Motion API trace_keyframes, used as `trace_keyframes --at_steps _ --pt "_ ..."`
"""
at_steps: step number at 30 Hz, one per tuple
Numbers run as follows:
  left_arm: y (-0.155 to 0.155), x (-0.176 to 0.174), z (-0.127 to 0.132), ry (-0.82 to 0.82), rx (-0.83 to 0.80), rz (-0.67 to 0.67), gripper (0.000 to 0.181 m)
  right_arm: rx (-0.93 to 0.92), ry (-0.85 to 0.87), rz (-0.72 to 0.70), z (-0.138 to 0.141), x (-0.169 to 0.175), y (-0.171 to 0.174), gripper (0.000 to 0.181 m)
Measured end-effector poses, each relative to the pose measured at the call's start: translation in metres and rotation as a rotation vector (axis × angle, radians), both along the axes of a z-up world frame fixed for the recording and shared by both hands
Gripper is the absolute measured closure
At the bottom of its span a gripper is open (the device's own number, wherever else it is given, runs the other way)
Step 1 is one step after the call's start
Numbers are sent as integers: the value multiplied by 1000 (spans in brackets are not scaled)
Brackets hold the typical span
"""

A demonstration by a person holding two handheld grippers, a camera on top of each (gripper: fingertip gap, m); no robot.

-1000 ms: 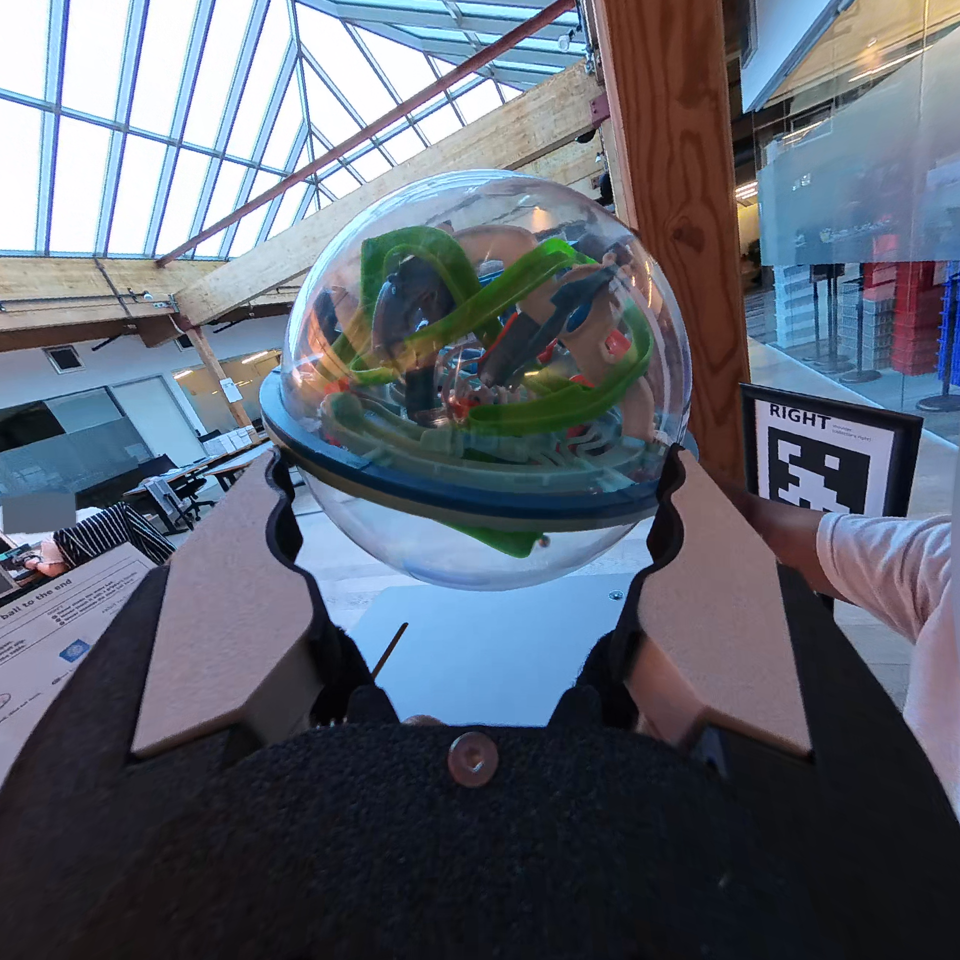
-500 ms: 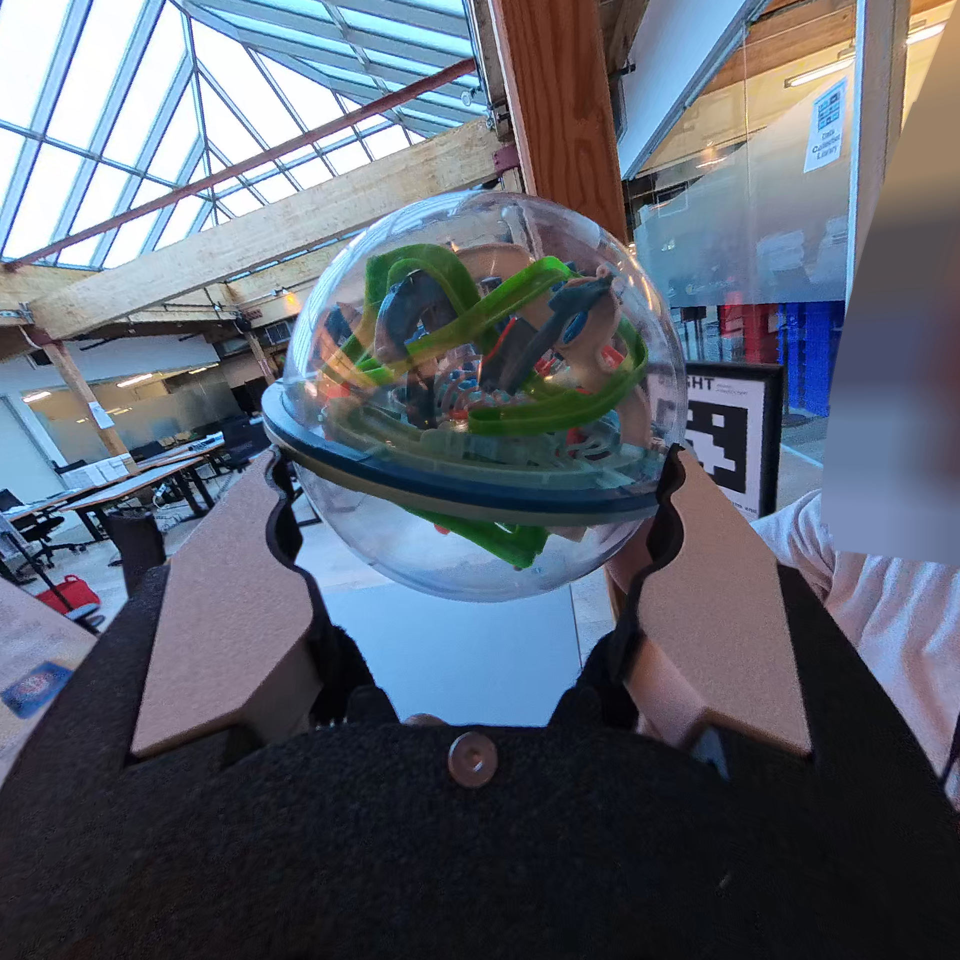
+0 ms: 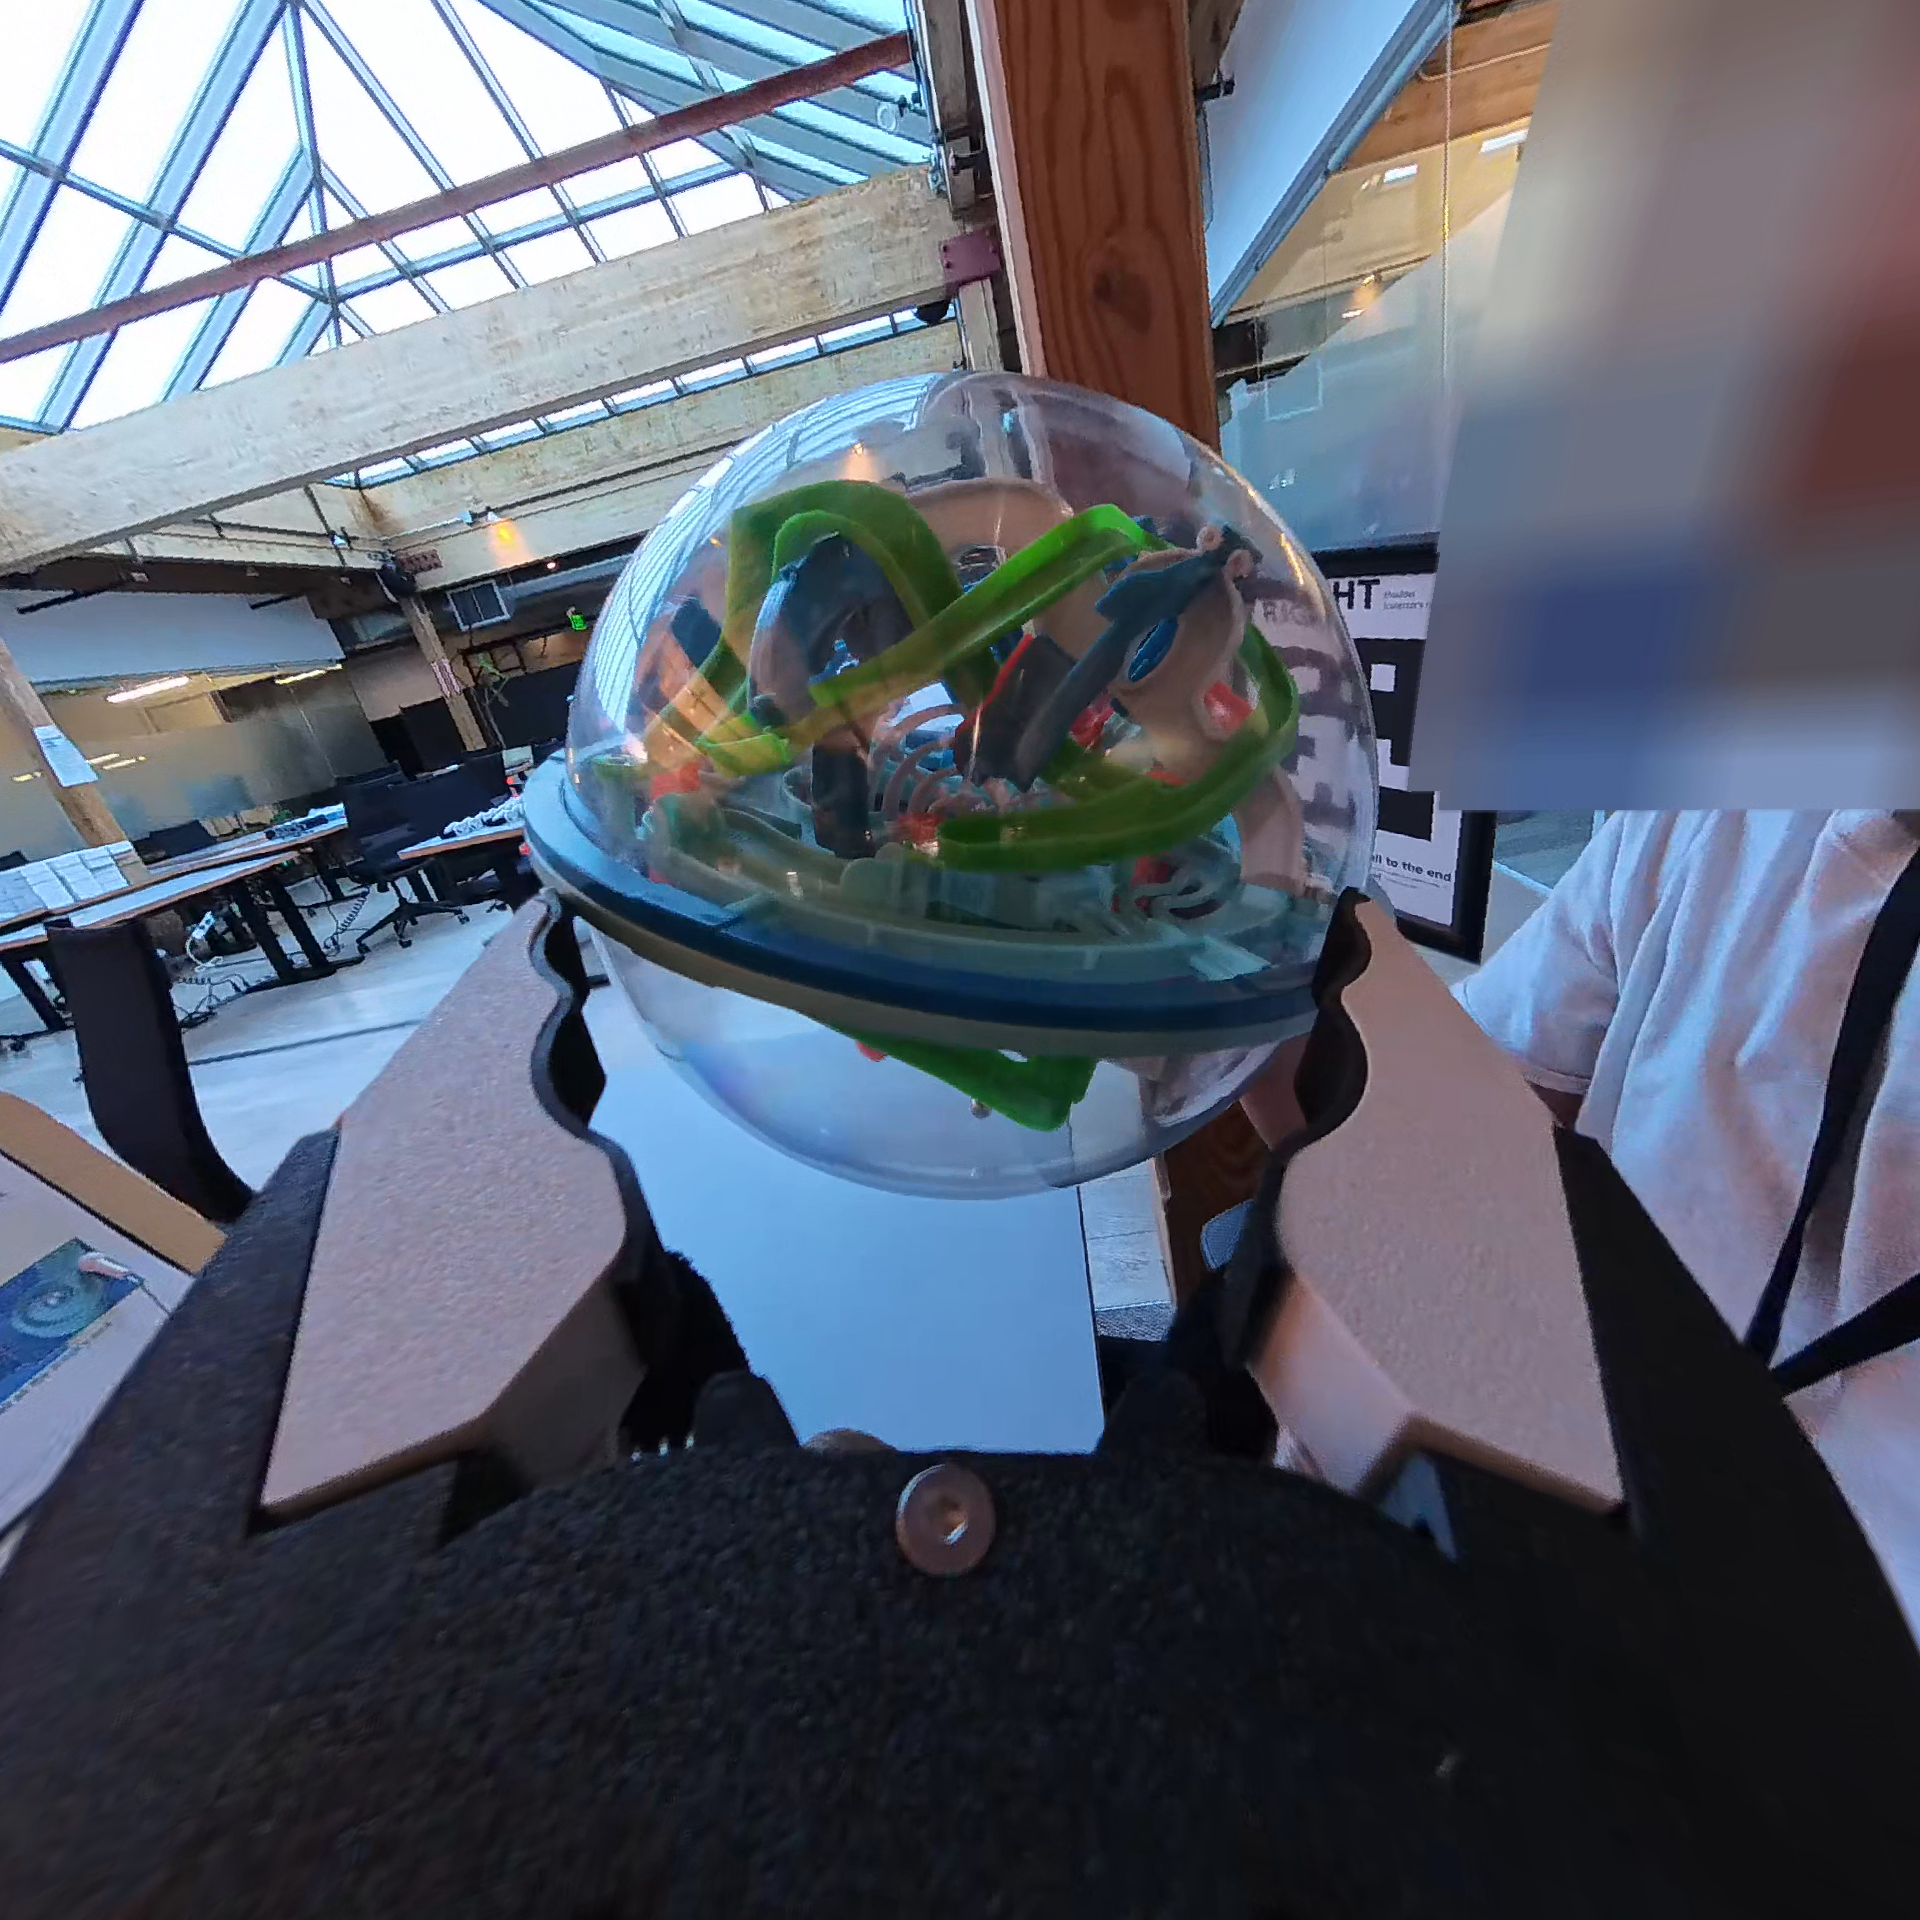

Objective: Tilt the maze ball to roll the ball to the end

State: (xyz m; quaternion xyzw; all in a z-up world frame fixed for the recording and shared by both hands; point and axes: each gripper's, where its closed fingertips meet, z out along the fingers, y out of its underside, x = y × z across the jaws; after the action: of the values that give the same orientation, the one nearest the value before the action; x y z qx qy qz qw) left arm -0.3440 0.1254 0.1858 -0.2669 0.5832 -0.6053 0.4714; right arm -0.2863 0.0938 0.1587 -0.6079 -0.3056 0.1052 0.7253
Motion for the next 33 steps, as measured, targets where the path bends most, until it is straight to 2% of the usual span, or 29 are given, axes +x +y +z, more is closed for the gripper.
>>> trace_keyframes --at_steps 5,10,15,20,27,30,33 --pt "-9 5 13 0 117 -2 46 174 29 20 13 4 -8 27" --pt "-18 10 4 37 237 -21 46 326 -99 -19 24 5 -28 27" --pt "-26 15 -4 51 385 43 44 391 -253 -53 22 9 -39 27" --pt "-38 16 22 39 550 136 43 474 -311 -67 40 15 -43 27" --pt "-59 6 65 -42 795 262 44 676 -457 -80 85 9 -63 27" --pt "-63 4 75 -65 923 360 44 761 -556 -117 97 9 -67 28" --pt "-70 2 82 -86 954 379 44 801 -558 -98 104 7 -72 28"
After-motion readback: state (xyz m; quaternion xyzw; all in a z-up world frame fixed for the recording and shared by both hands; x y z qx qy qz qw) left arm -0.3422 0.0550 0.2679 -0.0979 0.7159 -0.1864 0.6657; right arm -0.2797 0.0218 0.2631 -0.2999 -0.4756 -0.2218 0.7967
